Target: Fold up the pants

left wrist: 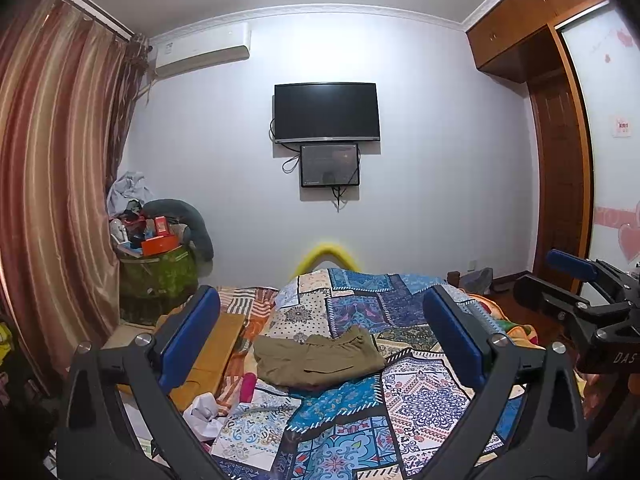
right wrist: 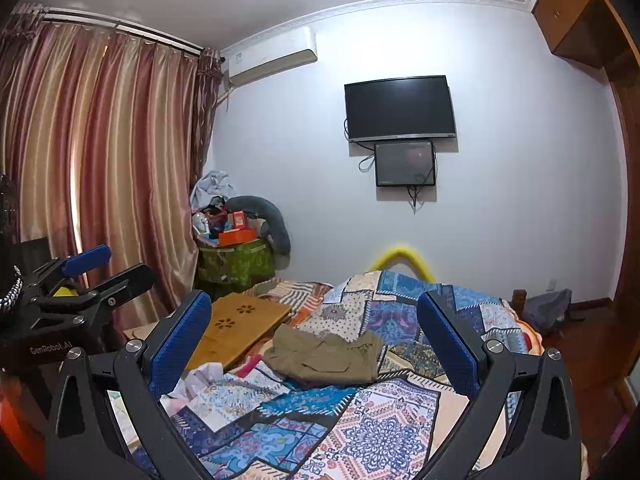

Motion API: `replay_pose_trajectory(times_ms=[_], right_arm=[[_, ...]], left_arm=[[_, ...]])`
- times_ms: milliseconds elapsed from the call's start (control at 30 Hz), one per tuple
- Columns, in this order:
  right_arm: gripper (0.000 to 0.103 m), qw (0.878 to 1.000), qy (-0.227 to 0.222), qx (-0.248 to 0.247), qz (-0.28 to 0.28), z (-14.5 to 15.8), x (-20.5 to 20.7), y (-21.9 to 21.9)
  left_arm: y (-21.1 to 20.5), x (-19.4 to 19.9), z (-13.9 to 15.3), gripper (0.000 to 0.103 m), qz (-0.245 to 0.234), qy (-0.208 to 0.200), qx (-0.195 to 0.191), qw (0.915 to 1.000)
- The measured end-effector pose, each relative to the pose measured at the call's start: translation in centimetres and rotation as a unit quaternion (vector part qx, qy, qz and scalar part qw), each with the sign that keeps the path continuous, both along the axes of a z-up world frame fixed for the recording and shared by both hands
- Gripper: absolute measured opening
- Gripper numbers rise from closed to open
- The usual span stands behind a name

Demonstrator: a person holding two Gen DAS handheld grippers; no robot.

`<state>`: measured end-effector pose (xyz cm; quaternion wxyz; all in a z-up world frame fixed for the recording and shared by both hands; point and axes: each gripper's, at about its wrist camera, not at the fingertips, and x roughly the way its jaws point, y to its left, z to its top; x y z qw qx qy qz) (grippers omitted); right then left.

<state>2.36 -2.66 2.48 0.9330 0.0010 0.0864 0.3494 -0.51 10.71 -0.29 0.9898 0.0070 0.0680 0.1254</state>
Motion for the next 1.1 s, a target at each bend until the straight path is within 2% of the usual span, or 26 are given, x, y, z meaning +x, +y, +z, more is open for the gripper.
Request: replay_pose_trajectory(times_ms=[1100], right_arm=[[0.102,1.000,0.003,0.001,-0.002,-0.05,0.16,-0.40]], left_arm=[[-0.52,0.81,-0.11,0.103,-0.007,0.010,-0.002,0.9999]])
